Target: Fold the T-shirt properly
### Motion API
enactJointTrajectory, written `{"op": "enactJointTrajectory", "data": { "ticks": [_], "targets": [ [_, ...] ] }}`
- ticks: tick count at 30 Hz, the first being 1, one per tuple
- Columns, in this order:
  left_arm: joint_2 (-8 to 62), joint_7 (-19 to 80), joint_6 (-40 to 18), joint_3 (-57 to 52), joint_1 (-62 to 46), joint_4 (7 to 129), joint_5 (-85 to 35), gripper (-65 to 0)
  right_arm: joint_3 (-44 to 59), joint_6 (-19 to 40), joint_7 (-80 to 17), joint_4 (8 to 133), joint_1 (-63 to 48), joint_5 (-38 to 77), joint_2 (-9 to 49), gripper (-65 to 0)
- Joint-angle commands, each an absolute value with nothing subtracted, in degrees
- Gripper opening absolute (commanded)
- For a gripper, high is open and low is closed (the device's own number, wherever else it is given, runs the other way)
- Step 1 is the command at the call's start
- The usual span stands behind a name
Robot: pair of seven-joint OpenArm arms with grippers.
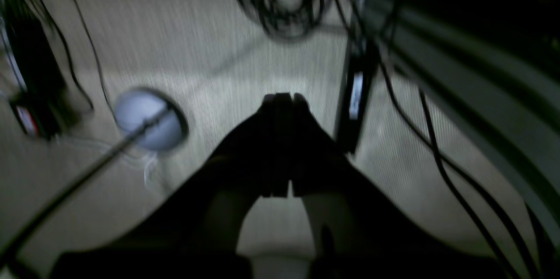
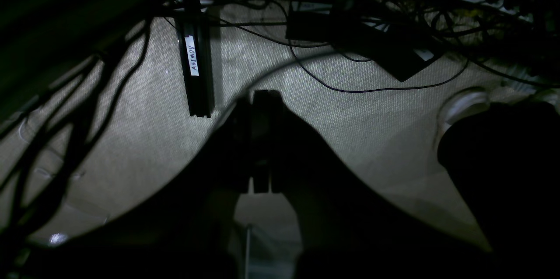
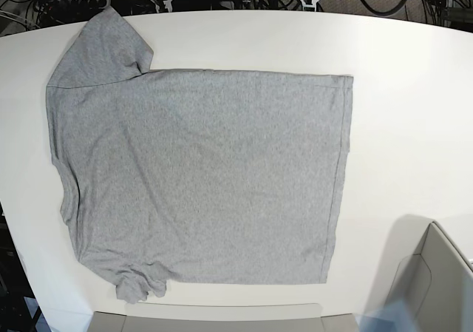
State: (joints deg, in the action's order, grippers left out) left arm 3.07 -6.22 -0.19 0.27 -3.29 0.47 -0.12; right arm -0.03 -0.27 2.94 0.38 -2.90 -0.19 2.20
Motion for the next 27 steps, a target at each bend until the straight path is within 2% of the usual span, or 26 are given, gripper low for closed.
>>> {"op": "enactJointTrajectory", "data": {
  "ticks": [1,6,19,23,27],
  "targets": [
    [4.0,-11.6,0.0,0.5,-5.3,0.3,-0.2,-64.7,0.1,-0.1,5.3,0.4,-4.1,0.4,2.2,-64.9],
    [5.4,-28.2,-0.1,0.6,-11.5,0.1,-0.1,-64.6,0.0,-0.1,18.6,0.2,-9.6,3.7,3.6,-64.9],
    [5.8,-68.4,-0.1,0.6,-21.5,0.0,-0.1,-64.6,0.0,0.2,60.7,0.0,-22.5,4.0,5.2,-64.8],
    [5.9,-77.2,-0.1,0.6,-23.1,0.3,-0.1,-64.6,-0.1,0.2,66.0,0.5,-24.7,3.8,5.2,-64.8],
    [6.0,-76.6,-0.1,0.2,-24.5,1.4,-0.1,-64.6,0.0,0.2,66.0,0.4,-25.4,4.0,5.2,-64.8]
  ]
}}
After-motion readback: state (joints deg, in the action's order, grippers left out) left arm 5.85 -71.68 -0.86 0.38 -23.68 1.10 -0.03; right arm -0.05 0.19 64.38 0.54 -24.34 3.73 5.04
